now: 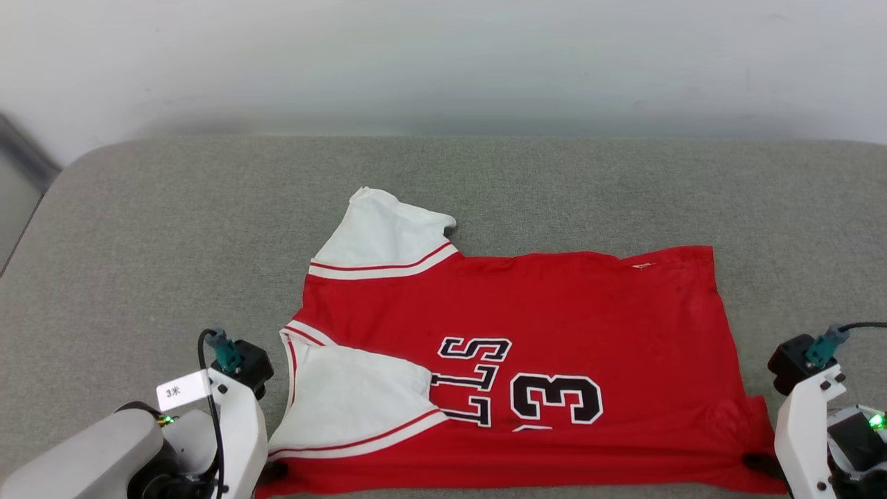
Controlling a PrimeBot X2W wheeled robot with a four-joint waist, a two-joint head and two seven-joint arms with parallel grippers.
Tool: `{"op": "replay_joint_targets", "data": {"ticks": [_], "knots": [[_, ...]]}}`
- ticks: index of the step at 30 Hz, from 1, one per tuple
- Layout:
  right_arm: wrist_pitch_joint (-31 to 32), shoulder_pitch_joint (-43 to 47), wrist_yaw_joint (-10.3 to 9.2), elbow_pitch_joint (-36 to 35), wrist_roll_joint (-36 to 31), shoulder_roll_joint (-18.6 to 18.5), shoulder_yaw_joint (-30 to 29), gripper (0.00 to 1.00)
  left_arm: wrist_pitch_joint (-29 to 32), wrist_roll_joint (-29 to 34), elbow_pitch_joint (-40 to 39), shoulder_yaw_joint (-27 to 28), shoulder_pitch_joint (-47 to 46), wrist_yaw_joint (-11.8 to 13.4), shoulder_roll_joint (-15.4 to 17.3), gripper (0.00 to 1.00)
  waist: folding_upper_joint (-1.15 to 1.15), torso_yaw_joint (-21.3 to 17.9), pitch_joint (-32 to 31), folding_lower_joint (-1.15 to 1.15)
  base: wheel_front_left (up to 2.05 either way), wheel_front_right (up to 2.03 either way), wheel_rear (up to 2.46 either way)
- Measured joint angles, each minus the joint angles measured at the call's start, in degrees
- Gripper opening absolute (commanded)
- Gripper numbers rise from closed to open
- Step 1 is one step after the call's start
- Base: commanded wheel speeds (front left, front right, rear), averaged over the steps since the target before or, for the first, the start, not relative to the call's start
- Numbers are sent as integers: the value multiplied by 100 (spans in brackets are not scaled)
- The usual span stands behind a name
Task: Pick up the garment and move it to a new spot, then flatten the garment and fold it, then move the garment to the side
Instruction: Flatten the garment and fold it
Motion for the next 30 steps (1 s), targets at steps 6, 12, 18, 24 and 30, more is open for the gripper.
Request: {"op": "replay_joint_targets", "data": {"ticks": [6, 12, 18, 24, 30], "knots": [[67, 259, -1, 69, -59, 153, -96, 29, -2, 2, 110, -125, 165, 34, -36, 0, 0, -54, 180, 0, 0, 0, 0], [-366, 299, -4, -44, -274, 276, -445, 100, -145, 52, 66, -12, 82, 18, 18, 100, 0, -64, 140, 0, 0, 0, 0], [-1399, 289, -4, -443, -689, 412, -990, 100, -283, 51, -235, 300, -246, 35, 282, 100, 0, -74, -61, -1, 0, 0, 0], [-2829, 196, -4, -717, -1569, 962, -1895, 100, -937, 634, -319, 706, -896, 279, 388, 100, 0, -173, 3, -1, 0, 0, 0], [-3797, 286, -4, -1110, -2472, 1650, -2762, 100, -1486, 1092, 73, 993, -1543, 479, 116, 100, 0, -305, 294, -1, 0, 0, 0]]}}
